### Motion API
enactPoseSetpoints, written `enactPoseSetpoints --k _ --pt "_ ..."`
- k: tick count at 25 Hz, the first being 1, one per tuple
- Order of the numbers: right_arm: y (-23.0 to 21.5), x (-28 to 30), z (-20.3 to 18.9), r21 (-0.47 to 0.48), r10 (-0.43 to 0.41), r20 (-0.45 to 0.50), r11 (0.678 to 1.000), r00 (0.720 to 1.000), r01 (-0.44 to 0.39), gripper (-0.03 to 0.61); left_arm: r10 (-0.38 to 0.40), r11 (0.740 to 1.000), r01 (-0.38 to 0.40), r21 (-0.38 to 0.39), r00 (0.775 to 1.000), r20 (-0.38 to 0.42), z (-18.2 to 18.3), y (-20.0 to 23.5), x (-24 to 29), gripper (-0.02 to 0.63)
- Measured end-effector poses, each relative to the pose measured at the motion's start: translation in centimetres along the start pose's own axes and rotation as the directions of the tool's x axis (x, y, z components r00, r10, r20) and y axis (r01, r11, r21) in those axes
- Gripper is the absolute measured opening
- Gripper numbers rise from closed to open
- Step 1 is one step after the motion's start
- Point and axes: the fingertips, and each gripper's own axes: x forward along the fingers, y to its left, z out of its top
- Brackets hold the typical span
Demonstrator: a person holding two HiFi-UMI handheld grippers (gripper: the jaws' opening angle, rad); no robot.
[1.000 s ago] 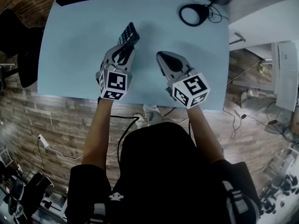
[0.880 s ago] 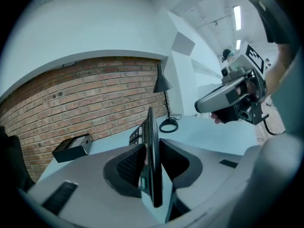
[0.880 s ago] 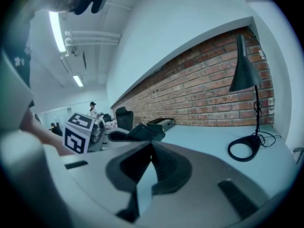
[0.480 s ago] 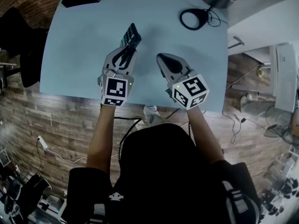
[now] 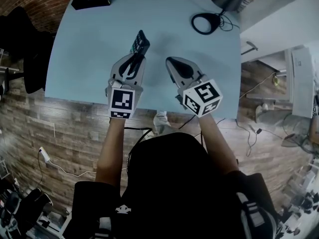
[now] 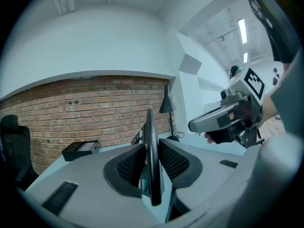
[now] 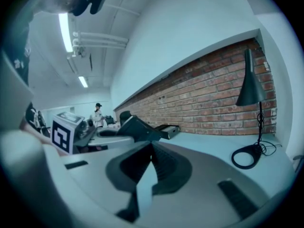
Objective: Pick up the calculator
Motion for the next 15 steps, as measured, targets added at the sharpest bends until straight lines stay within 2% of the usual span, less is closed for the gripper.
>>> enactPoseSetpoints --k 6,15 --pt "1.4 -0.3 0.3 -0.016 0.007 0.002 1.0 1.0 -0.007 0.005 -0.013 0.999 0.014 -0.029 1.0 0.022 0.7 -0.1 -0.9 0.098" --pt "2.1 -0.9 1.2 -0.044 -0.001 0.017 0.999 1.0 0.002 0.005 -0.016 0.999 0.018 -0.028 0.997 0.072 2.6 0.0 -1.3 0.097"
